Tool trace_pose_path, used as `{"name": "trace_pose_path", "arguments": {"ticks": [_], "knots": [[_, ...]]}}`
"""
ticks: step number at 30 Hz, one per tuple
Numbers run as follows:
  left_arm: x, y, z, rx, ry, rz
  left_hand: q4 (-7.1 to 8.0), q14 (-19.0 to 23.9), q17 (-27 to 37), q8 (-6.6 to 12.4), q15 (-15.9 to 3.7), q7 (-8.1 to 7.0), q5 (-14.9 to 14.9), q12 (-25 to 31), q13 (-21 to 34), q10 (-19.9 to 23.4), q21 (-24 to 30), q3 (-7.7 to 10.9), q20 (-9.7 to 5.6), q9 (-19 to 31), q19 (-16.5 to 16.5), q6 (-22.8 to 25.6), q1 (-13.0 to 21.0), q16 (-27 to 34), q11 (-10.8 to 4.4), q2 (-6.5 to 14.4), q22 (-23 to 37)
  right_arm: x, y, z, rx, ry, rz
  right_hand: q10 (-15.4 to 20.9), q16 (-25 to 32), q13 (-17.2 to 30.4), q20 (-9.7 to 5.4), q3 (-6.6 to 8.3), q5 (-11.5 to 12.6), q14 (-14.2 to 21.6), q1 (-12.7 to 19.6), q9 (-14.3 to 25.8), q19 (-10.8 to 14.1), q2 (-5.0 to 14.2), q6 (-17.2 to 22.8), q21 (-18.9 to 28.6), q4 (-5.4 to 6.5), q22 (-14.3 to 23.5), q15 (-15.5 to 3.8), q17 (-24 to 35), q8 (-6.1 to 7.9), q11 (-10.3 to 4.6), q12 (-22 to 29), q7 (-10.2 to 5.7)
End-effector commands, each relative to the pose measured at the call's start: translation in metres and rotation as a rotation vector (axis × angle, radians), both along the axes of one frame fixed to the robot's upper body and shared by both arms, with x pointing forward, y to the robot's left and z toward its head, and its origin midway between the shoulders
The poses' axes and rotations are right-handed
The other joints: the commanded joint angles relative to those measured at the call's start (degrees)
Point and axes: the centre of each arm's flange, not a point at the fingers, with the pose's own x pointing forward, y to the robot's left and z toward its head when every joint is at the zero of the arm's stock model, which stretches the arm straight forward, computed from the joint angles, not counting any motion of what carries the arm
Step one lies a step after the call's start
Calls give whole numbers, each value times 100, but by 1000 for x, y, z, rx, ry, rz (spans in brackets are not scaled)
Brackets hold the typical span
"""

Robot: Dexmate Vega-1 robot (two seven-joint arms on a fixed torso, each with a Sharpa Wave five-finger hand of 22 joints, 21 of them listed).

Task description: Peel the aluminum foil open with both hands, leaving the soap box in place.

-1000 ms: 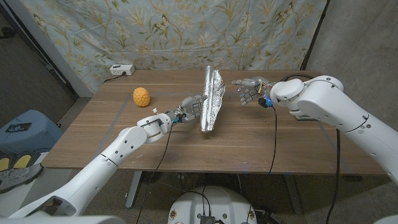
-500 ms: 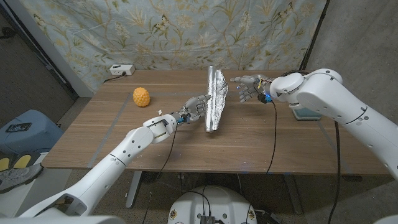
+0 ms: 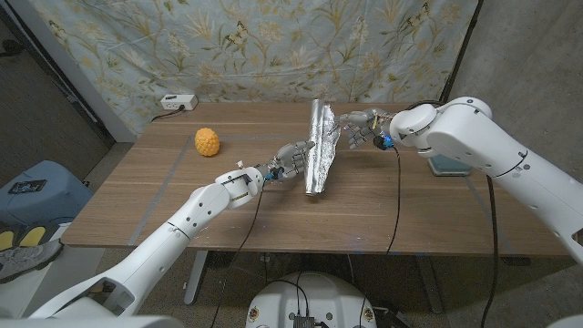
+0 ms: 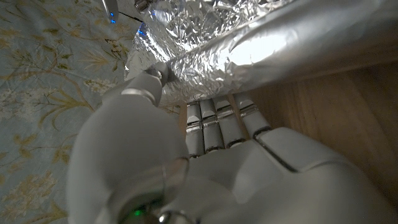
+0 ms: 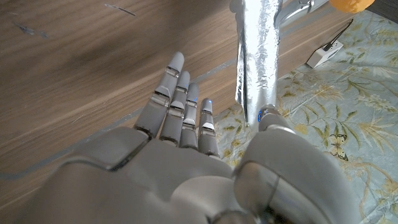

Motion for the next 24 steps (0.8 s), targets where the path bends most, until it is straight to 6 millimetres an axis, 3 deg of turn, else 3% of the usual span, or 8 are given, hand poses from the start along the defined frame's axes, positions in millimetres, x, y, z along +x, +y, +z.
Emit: {"name": "trace_pose_path", "arguments": {"ticks": [1,17,24], "knots": [[2,-7,-2,25,7,-12,33,375,37,100,-387,-335,43,24,37,755,22,87,-17,190,-31,557,183,-11,-722,217,18,2,10,2,-41,-1,-11,-62,22,2,36,3,-12,-54,69,0,-57,3,-27,-63,-58,9,9,11,30,0,-34,358],[3,-18,2,19,-9,-52,20,361,40,86,-396,-429,47,16,80,699,42,100,-6,254,-63,541,232,-21,-783,189,16,4,24,3,-76,-8,-14,103,129,-19,82,52,-65,-30,395,-35,-82,76,63,-138,-328,16,-31,7,88,1,-59,352],[4,-25,5,6,-21,-73,7,348,56,81,-385,-397,44,20,98,694,48,105,-3,276,-79,531,279,-12,-780,194,17,5,28,5,-98,-13,-29,264,177,-27,115,104,-100,24,601,-51,-93,144,111,-171,-467,20,-48,1,101,-3,-30,348]]}}
